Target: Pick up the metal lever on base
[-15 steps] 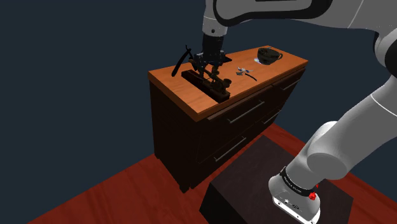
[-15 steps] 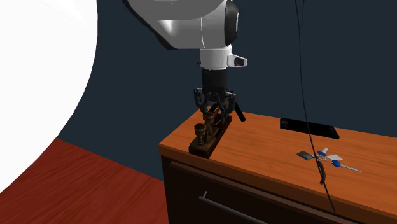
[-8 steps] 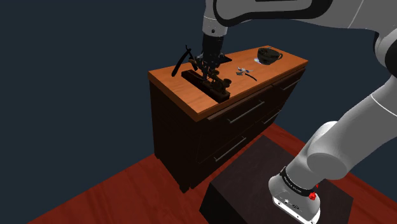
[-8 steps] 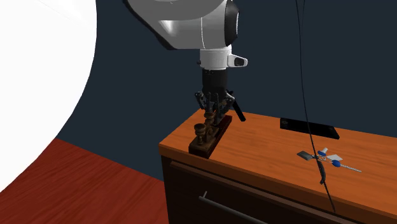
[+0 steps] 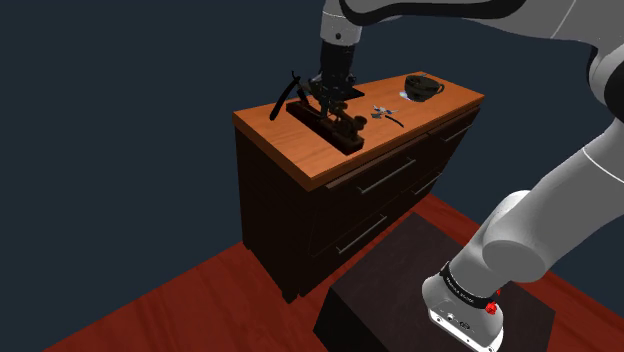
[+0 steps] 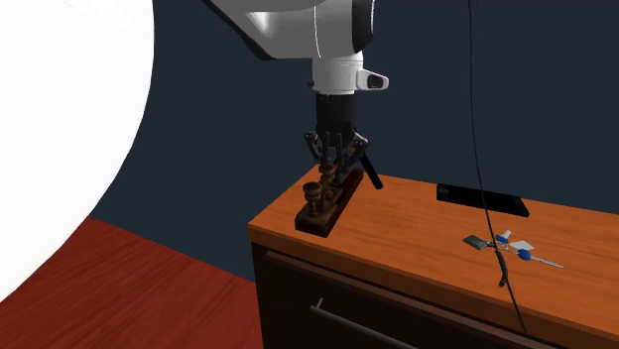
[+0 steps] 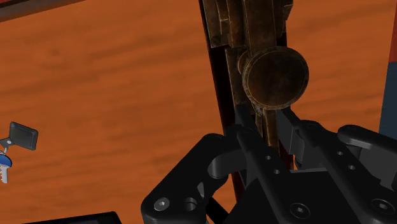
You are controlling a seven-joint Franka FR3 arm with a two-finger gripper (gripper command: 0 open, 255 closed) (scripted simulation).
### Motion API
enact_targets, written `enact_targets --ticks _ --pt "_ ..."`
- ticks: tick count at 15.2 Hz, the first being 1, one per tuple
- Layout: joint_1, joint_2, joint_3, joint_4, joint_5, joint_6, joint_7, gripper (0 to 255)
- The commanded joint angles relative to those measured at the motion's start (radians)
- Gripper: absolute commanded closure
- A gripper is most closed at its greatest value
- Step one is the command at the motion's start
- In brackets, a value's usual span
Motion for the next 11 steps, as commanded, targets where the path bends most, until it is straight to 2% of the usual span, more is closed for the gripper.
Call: enact_targets --ticks 1,9,11 --pt "0.001 0.007 0.001 0.037 -0.001 -0.030 0.003 255" --pt "0.001 0.030 0.002 0.172 -0.004 -0.142 0.004 255" --pt "0.001 0.031 0.002 0.174 -0.004 -0.144 0.004 255"
